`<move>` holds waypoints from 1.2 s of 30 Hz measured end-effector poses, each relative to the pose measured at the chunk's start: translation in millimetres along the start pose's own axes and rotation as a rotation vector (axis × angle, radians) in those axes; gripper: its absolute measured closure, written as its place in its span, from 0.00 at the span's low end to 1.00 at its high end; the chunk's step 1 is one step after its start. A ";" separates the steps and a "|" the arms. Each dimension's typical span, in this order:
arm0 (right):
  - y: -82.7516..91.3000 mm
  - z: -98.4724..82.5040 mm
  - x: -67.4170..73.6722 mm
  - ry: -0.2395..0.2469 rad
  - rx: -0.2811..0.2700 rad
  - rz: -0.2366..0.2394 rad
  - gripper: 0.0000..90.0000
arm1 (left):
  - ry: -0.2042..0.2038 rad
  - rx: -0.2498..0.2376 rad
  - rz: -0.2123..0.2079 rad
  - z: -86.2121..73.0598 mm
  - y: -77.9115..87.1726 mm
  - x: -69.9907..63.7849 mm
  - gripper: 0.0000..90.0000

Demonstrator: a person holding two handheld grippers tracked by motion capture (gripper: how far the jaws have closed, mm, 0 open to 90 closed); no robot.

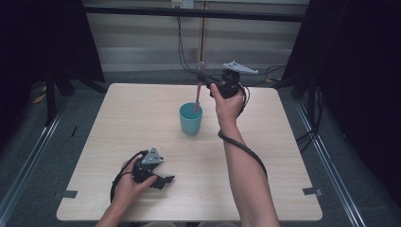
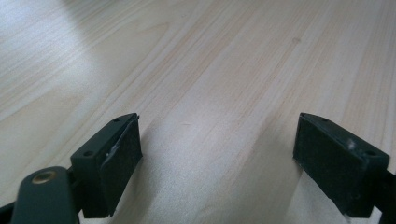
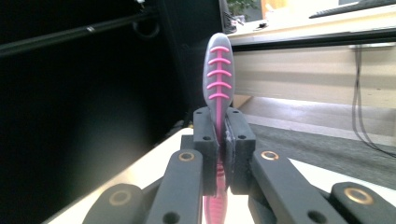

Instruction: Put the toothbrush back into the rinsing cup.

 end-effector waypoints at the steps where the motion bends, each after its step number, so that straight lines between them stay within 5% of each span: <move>1: -3.5 -2.4 -1.8 0.002 0.005 -0.004 0.95 | -0.001 0.000 0.000 0.0 0.0 0.0 0.17; 11: -16.0 -47.8 -22.4 -0.053 0.030 -0.050 0.94 | 0.002 -0.010 0.001 -1.0 0.7 -1.3 0.17; 23: -10.5 -91.3 -28.5 -0.101 0.105 -0.091 0.91 | 0.002 -0.008 0.007 -2.8 3.0 -1.4 0.17; 27: -6.0 -97.0 -29.8 -0.119 0.110 -0.097 0.83 | 0.004 -0.008 0.009 -3.1 3.3 -1.6 0.17; 36: 19.5 -97.8 -16.9 -0.083 0.140 -0.045 0.45 | -0.005 -0.003 0.004 -3.4 3.6 -0.9 0.17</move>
Point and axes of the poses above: each handheld gripper's, and its own axes: y roughly backward along the jaws, z roughly out of its top, x roughly to its left, the point moved 5 cm from there along -y, roughly forward along the jaws, and after that the axes turned 14 degrees about z, right-handed, at the moved point
